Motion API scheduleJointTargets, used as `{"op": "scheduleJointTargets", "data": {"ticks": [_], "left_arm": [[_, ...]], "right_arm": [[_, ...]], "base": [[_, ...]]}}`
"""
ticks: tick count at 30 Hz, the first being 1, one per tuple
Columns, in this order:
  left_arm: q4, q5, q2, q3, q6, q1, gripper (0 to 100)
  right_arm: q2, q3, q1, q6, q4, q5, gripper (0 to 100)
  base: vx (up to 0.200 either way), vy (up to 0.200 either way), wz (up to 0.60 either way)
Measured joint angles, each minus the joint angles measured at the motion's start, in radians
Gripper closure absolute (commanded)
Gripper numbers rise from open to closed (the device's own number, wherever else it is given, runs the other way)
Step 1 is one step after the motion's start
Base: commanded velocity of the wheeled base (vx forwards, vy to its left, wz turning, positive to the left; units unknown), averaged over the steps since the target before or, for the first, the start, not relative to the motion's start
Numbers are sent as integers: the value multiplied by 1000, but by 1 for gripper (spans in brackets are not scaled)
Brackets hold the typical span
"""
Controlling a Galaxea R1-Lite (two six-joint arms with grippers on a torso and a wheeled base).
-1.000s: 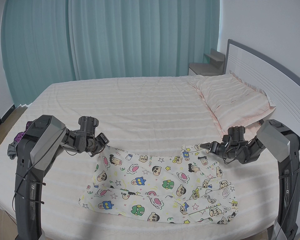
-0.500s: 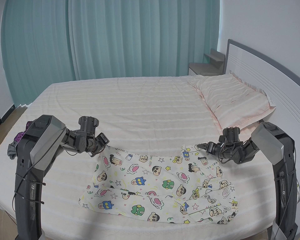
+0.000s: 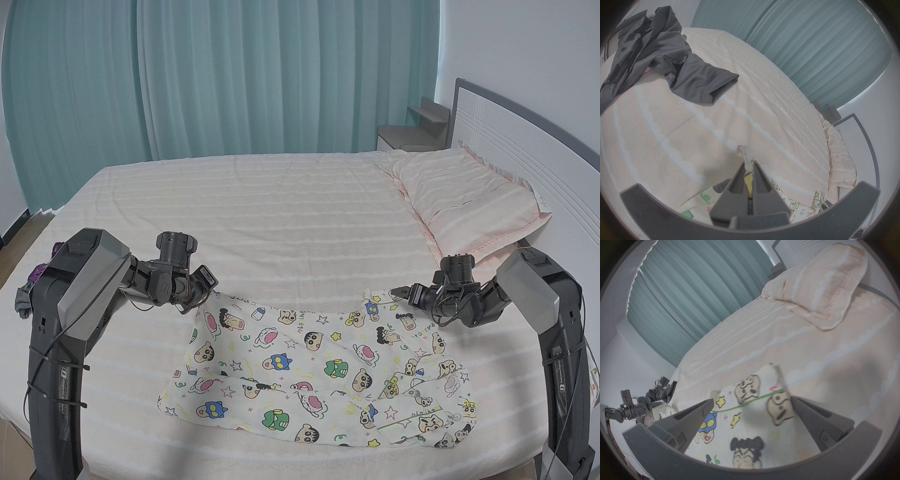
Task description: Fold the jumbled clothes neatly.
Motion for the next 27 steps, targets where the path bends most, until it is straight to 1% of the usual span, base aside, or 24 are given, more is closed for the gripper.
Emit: {"op": "scheduleJointTargets", "data": {"ticks": [1,6,11,19,22,27], "left_arm": [[0,0,-1,1,0,-1,100],[0,0,-4,6,0,0,100],[0,0,-5,8,0,1,100],[0,1,-7,9,1,3,100],[0,1,-12,9,1,3,100],[-3,2,-29,10,2,6,100]], "right_arm": [[9,-14,7,-1,4,-3,100],[35,-56,22,-10,38,-11,100],[47,-67,23,-11,36,-12,100],[46,-62,-8,-5,8,-11,100],[32,-44,-17,10,-6,-10,100],[-18,7,-40,65,-70,1,100]], "base": [[0,0,0],[0,0,0],[0,0,0],[0,0,0],[0,0,0],[0,0,0]]}}
